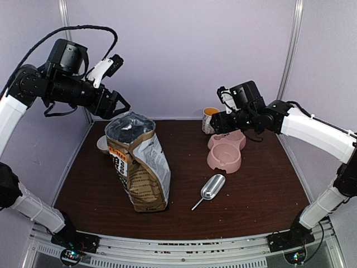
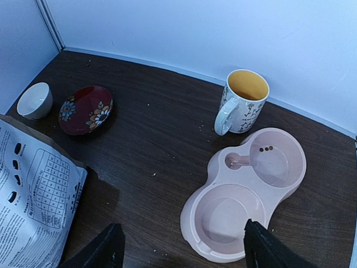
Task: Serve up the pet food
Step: Adjust the pet food bag at the center of the board.
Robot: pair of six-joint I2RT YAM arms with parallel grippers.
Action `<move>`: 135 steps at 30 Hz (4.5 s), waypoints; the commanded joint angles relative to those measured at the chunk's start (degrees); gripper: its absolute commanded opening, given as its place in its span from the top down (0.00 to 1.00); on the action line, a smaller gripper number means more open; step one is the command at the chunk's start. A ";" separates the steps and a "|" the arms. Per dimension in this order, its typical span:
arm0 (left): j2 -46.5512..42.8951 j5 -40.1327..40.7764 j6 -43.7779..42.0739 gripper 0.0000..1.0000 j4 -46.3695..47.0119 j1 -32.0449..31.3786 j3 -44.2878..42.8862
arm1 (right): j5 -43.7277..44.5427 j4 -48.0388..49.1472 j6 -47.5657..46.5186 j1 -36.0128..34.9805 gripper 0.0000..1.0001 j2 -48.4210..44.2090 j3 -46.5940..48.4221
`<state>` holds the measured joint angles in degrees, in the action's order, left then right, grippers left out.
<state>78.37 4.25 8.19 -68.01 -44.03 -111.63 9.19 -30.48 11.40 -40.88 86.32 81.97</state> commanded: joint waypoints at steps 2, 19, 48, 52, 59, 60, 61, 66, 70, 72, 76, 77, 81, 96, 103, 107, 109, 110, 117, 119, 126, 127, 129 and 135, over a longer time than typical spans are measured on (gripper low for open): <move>5.43 -3.66 -1.70 0.16 0.52 -2.83 -2.27 | -1.35 1.74 1.42 0.28 0.25 0.27 1.09; 15.79 -11.14 -1.66 0.50 0.86 -4.69 -0.19 | 0.03 2.54 1.18 0.36 0.25 -2.52 -4.23; 7.39 -30.22 18.14 1.00 22.03 -1.98 1.37 | -6.56 6.97 4.83 0.39 0.24 -0.60 -7.87; 6.93 -34.08 20.62 1.00 25.50 -0.93 4.58 | -9.25 8.32 6.21 0.37 0.24 0.15 -9.03; 8.57 -25.57 14.78 0.65 13.72 -0.91 0.15 | -11.37 8.99 6.00 0.37 0.24 1.18 -9.96; 8.43 -23.68 13.82 0.59 12.04 -0.96 0.15 | -11.61 8.91 5.70 0.37 0.24 1.40 -10.07; 8.12 -21.61 12.95 0.54 10.65 -0.99 0.23 | -11.88 8.86 5.44 0.37 0.24 1.66 -10.22; 5.24 -8.98 11.16 0.42 4.22 -0.96 -0.54 | -12.40 9.02 4.28 0.28 0.24 3.37 -10.96; 4.53 1.72 10.21 0.41 -2.11 -0.88 -2.96 | -12.98 9.04 4.03 0.05 0.25 5.51 -10.04; 4.98 2.65 8.56 0.45 -2.98 -0.88 -3.15 | -13.25 9.01 3.98 -0.05 0.24 6.72 -9.26; 7.63 -3.28 6.69 0.67 -1.66 -0.90 -3.68 | -13.41 8.49 3.97 -0.42 0.25 8.23 -7.58; 8.79 -3.90 6.57 0.73 -2.06 -0.88 -4.50 | -13.39 8.27 3.98 -0.50 0.25 8.42 -7.34; 12.69 -2.82 5.97 0.84 -3.39 -0.93 -5.95 | -13.03 8.13 4.07 -0.61 0.25 8.22 -7.75; 17.17 -1.43 4.95 0.90 -3.87 -0.88 -4.70 | -11.66 6.93 2.66 -0.60 0.25 9.75 -6.45; 17.69 -1.92 4.05 0.97 -3.52 -0.88 -4.35 | -12.19 6.75 2.53 -0.60 0.25 11.20 -5.61; 18.49 -2.04 3.54 0.96 -2.65 -0.80 -4.37 | -12.27 6.98 2.58 -0.60 0.24 11.54 -5.59; 19.01 -2.14 3.50 0.96 -1.79 -0.59 -4.28 | -12.36 6.96 2.58 -0.60 0.25 11.66 -5.54; 19.16 -2.26 3.44 0.95 -1.08 -0.39 -4.11 | -12.38 7.01 2.57 -0.60 0.25 11.67 -5.63; 19.55 -3.97 2.73 0.90 6.98 0.72 -2.59 | -12.45 7.14 2.75 -0.60 0.25 11.56 -6.45; 20.52 -3.73 2.54 0.89 8.51 1.06 -3.02 | -12.44 7.11 2.75 -0.60 0.25 11.59 -6.48; 22.26 -1.27 1.55 0.88 11.33 2.02 -3.46 | -12.47 7.02 2.71 -0.60 0.24 11.51 -6.75; 21.97 -1.76 1.59 0.87 10.79 2.02 -4.12 | -12.49 7.01 2.75 -0.59 0.24 11.50 -6.75; 20.53 -2.52 2.11 0.81 9.72 2.02 -4.92 | -12.55 7.04 2.75 -0.61 0.25 11.37 -6.82; 15.30 -0.80 4.19 0.58 0.51 1.93 -8.31 | -13.00 7.65 3.02 -0.61 0.24 12.05 -6.51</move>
<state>98.85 1.78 11.16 -63.13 -42.41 -117.38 -3.64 -23.73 14.72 -41.28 97.43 74.76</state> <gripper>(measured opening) 0.361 0.757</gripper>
